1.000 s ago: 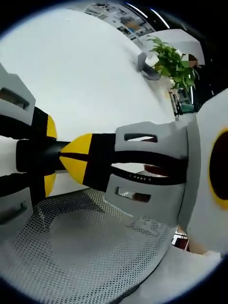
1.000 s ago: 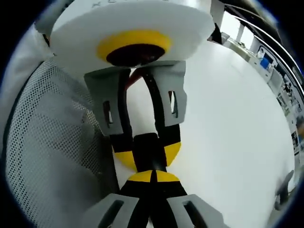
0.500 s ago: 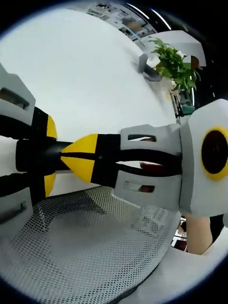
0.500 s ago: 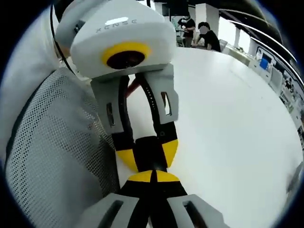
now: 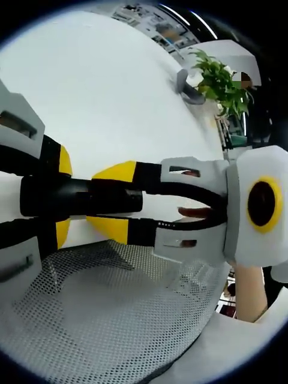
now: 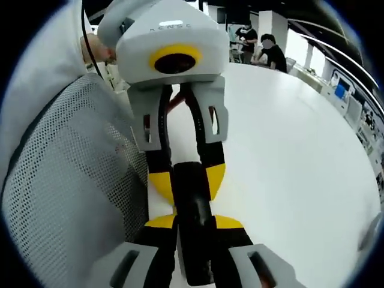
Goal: Press the specified remote control buttons in sequence, fully releasing each button before pressing the next.
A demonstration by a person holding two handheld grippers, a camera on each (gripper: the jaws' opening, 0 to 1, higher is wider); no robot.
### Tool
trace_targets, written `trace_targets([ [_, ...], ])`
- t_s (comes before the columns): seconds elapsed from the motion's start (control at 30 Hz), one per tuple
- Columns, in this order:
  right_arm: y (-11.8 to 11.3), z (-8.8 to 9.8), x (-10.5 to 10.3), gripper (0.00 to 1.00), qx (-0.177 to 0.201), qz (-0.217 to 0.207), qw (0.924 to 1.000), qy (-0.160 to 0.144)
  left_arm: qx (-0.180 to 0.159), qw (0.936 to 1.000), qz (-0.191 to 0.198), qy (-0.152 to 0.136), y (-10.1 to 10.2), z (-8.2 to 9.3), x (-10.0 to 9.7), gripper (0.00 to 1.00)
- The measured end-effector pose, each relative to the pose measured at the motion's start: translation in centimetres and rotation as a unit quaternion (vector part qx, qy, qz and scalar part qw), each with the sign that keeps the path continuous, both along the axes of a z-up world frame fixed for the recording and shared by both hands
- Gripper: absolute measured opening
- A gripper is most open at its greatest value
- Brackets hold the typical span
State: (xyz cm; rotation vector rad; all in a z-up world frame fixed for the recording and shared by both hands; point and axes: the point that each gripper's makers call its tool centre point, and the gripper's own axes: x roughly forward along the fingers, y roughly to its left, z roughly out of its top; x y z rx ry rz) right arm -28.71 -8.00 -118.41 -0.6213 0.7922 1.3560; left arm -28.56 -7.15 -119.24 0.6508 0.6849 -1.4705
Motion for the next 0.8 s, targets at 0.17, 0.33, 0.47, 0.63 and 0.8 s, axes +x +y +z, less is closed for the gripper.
trace_targets([
  [0.17,-0.4,-0.5,0.0,0.24,0.003,-0.008,0.9998,0.020,0.003,1.0000,0.001,0.001,0.0,0.0,0.0,0.24],
  [0.33,-0.4,-0.9,0.1,0.23,0.000,-0.001,0.9999,0.016,0.001,1.0000,0.007,0.001,0.0,0.0,0.0,0.24],
  [0.47,-0.4,-0.9,0.0,0.23,0.004,0.001,0.9999,0.009,0.004,0.9999,0.012,0.000,0.0,0.0,0.0,0.24],
  [0.63,-0.5,-1.2,0.0,0.22,-0.009,0.043,0.9981,-0.043,0.014,0.9997,0.019,0.000,-0.1,0.0,0.0,0.24],
  [0.8,-0.6,-1.1,-0.2,0.21,0.002,0.040,0.9984,-0.040,0.027,0.9992,0.031,0.000,-0.2,-0.1,0.0,0.24],
])
